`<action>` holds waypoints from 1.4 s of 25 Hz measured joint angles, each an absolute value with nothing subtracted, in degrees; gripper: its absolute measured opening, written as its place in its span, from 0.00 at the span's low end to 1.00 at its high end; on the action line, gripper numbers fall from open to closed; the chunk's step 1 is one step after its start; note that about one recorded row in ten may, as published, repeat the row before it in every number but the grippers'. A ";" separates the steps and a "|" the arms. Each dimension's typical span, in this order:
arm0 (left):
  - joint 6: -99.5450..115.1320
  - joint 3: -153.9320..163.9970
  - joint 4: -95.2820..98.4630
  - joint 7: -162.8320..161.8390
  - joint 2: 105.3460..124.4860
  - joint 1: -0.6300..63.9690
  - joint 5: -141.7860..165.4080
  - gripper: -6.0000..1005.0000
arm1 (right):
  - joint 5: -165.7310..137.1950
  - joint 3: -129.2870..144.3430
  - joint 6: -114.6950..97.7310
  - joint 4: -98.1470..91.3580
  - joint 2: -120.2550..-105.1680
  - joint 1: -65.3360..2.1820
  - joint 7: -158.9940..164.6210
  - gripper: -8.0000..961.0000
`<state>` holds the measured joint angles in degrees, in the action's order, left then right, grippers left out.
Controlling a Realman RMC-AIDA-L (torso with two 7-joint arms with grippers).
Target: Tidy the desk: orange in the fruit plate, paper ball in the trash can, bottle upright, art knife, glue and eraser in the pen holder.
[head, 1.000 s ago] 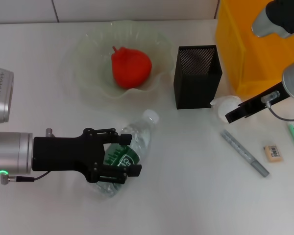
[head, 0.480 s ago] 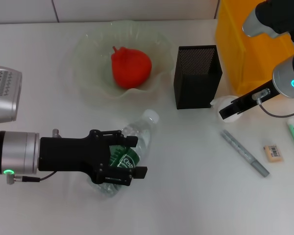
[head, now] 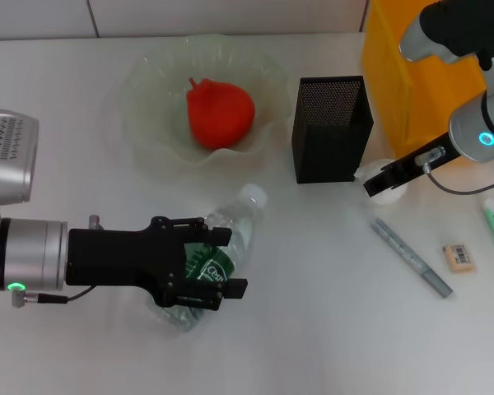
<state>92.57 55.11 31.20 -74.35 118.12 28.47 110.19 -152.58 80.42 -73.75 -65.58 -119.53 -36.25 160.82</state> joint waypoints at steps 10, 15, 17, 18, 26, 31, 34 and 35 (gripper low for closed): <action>92.17 55.11 31.20 -74.35 118.12 28.96 110.22 0.83 | -148.86 79.87 -74.97 -67.45 -119.47 -35.12 157.93 0.55; 92.11 55.11 31.20 -74.35 118.12 28.96 110.22 0.83 | -136.59 69.80 -82.56 -75.19 -119.06 -29.81 148.97 0.52; 92.10 55.10 31.20 -74.35 118.12 28.96 110.22 0.83 | -129.48 58.56 -86.35 -79.19 -119.20 -26.80 143.22 0.52; 92.10 55.10 31.20 -74.35 118.12 28.96 110.22 0.83 | -129.48 58.56 -86.35 -79.19 -119.20 -26.80 143.22 0.52; 92.03 55.11 31.20 -74.56 118.12 29.21 110.21 0.83 | -110.55 43.04 -74.83 -76.16 -119.28 -20.50 128.47 0.52; 92.04 55.11 31.20 -74.97 118.13 29.11 110.21 0.83 | -107.07 45.25 -62.35 -68.23 -119.55 -20.59 122.29 0.52; 92.16 55.11 31.20 -75.38 118.12 28.97 110.21 0.83 | -105.81 46.04 -59.38 -63.04 -119.36 -22.61 119.63 0.52; 92.25 55.10 31.20 -75.54 118.12 28.96 110.20 0.83 | -105.81 46.04 -59.38 -63.04 -119.36 -22.61 119.63 0.52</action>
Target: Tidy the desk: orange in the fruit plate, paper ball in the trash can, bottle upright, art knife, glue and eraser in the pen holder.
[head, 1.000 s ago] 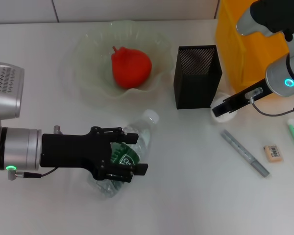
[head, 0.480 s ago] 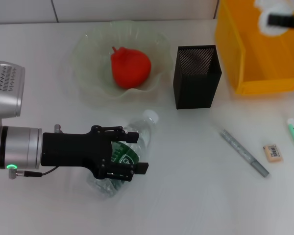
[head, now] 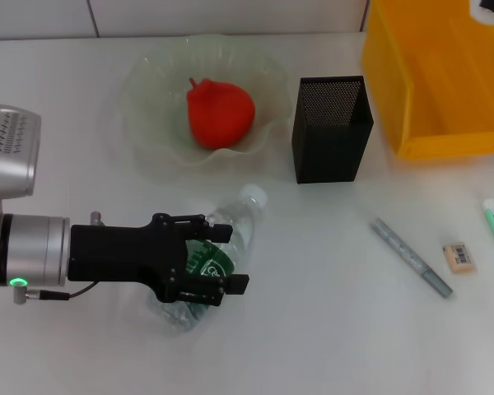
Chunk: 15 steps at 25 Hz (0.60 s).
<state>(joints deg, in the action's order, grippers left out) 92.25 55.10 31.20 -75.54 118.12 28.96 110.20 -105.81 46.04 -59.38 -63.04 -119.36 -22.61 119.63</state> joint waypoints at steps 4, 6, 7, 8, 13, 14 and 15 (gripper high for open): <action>93.66 54.75 31.14 -75.78 118.12 28.79 109.86 0.83 | -106.03 45.81 -59.11 -61.40 -119.31 -23.52 119.39 0.53; 94.04 54.67 31.12 -75.86 118.12 28.79 109.84 0.83 | -106.06 45.76 -59.08 -61.34 -119.28 -23.41 119.21 0.56; 94.11 54.66 31.11 -76.13 118.13 28.83 109.83 0.83 | -106.06 45.77 -59.09 -61.34 -119.25 -23.29 119.18 0.60; 94.16 54.66 31.11 -76.23 118.13 28.86 109.82 0.83 | -106.06 45.79 -59.14 -61.30 -119.21 -23.18 119.11 0.63; 95.80 54.25 31.11 -76.53 118.13 28.98 109.75 0.83 | -105.81 45.67 -60.23 -61.23 -119.17 -22.40 118.82 0.71; 96.31 53.99 31.11 -76.67 118.08 29.02 109.72 0.83 | -105.63 45.67 -60.95 -61.46 -119.17 -22.09 118.81 0.71; 96.72 53.64 31.14 -76.97 117.98 29.06 109.70 0.83 | -105.25 45.66 -62.33 -61.96 -119.17 -21.57 118.74 0.71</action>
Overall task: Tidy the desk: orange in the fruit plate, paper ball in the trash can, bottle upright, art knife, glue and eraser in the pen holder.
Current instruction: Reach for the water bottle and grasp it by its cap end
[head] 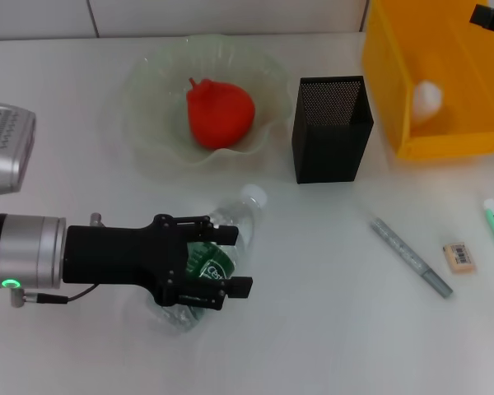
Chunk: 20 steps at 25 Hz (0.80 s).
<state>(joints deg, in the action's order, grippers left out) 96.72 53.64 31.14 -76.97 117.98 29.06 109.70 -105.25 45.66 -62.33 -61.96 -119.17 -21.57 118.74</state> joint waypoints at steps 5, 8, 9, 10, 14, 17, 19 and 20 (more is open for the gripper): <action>98.75 52.02 31.59 -79.47 117.34 29.18 109.62 0.82 | -102.46 42.04 -76.56 -64.63 -118.82 -18.90 113.19 0.71; 100.00 49.31 32.51 -83.93 116.61 29.20 109.59 0.82 | -102.24 37.02 -91.06 -64.54 -118.29 -17.73 105.78 0.71; 100.06 49.10 32.79 -84.91 116.49 29.21 109.59 0.82 | -102.30 35.40 -95.98 -64.09 -118.07 -17.18 102.88 0.71; 100.20 48.82 33.50 -87.00 116.29 29.28 109.59 0.82 | -102.39 34.09 -99.96 -63.19 -117.91 -16.52 99.89 0.71; 102.00 48.35 38.54 -96.48 116.41 30.08 109.60 0.82 | -102.53 32.29 -110.00 -57.83 -116.65 -13.09 88.75 0.71; 102.04 49.95 48.41 -110.06 117.93 31.63 112.02 0.82 | -103.63 31.07 -111.62 -53.17 -115.62 -10.68 84.56 0.71; 101.51 50.76 50.50 -112.88 118.19 31.92 112.62 0.82 | -104.54 30.29 -111.63 -52.33 -115.51 -10.38 84.01 0.71; 100.52 52.07 53.13 -116.46 118.41 32.48 113.27 0.82 | -105.30 29.69 -111.56 -51.79 -115.49 -10.26 83.67 0.71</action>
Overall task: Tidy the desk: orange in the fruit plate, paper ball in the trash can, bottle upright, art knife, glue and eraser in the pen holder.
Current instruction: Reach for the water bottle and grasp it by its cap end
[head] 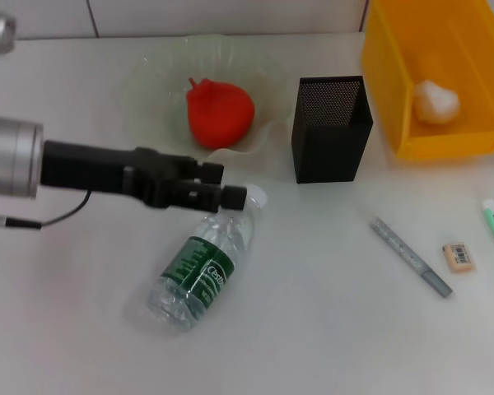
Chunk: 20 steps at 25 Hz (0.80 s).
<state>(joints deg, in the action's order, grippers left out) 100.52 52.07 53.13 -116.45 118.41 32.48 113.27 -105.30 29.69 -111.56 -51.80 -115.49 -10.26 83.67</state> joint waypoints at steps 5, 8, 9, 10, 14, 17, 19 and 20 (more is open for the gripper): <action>92.53 61.25 60.85 -136.76 118.38 36.78 118.99 0.82 | -109.04 28.51 -110.70 -50.67 -115.53 -10.14 82.63 0.71; 89.05 66.35 62.91 -144.21 118.73 40.43 125.60 0.82 | -110.63 28.56 -109.51 -50.64 -115.73 -10.44 82.36 0.71; 87.69 68.27 63.08 -146.21 118.85 41.61 127.43 0.82 | -110.91 28.56 -109.30 -50.61 -115.85 -10.46 82.03 0.71; 85.70 70.75 63.16 -148.57 118.93 42.87 129.09 0.82 | -111.25 28.56 -109.06 -50.59 -116.00 -10.47 81.52 0.71; 81.09 78.40 62.77 -151.56 119.14 45.36 130.81 0.82 | -111.90 28.46 -108.97 -50.52 -116.63 -10.39 80.33 0.71; 78.93 81.30 62.63 -153.15 119.19 45.74 131.72 0.82 | -111.93 28.44 -108.97 -50.48 -116.75 -10.52 80.27 0.71; 77.79 82.39 62.59 -154.23 119.20 45.75 132.50 0.82 | -111.87 28.42 -108.97 -50.47 -116.76 -10.62 80.26 0.71; 75.26 84.54 62.54 -156.53 119.20 45.46 134.32 0.82 | -111.87 28.42 -108.97 -50.47 -116.76 -10.62 80.26 0.71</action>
<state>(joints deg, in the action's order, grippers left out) 75.26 84.54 62.54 -156.53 119.20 45.46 134.32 -111.87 28.42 -108.97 -50.47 -116.76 -10.62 80.26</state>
